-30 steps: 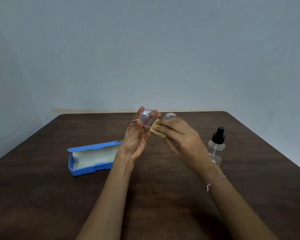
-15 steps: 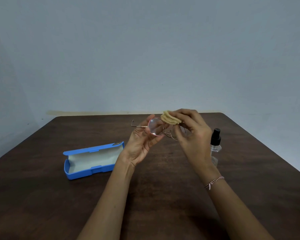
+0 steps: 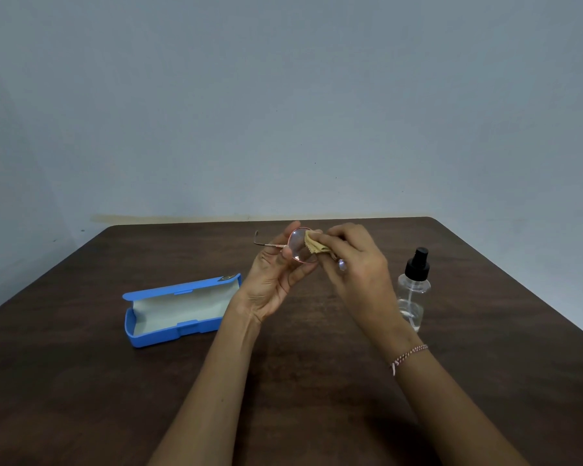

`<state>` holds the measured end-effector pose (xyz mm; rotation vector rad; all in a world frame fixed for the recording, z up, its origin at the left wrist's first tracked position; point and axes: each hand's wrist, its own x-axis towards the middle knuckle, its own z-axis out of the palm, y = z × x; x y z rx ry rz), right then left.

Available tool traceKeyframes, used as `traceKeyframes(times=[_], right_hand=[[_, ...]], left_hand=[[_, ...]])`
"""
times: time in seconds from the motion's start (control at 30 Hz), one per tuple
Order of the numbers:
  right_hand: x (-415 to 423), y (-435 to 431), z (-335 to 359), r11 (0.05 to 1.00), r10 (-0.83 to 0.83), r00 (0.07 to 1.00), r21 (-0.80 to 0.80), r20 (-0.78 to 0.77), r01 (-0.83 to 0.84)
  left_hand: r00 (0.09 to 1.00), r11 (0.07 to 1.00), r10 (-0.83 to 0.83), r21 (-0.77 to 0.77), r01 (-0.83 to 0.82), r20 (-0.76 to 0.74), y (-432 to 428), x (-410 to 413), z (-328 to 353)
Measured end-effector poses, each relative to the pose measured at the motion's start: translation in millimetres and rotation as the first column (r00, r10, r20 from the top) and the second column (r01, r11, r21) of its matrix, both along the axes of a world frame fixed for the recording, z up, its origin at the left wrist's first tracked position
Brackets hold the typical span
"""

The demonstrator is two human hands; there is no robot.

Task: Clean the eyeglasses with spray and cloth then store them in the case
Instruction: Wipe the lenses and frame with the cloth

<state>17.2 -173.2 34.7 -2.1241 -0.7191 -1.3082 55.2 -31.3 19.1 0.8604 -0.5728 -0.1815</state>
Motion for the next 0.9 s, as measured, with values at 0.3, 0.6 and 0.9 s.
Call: traceKeyframes(times=[0.3,0.6,0.9], right_hand=[[-2,8,1,0.975,0.17,0.985,-0.143,-0.009,-0.17],[1,-9,7,0.983,0.019,0.999,-0.185,0.03,-0.013],[0,-3,7,0.99,-0.051,0.998,-0.132,0.027,0.054]], left_hand=[[1.0,0.999,0.023,-0.045,-0.022,0.017,5,0,2],[1.0,0.994,0.008,-0.11,-0.006,0.024,13,0,6],[0.999,0.994,0.044,-0.097,-0.044,-0.004,5,-3,8]])
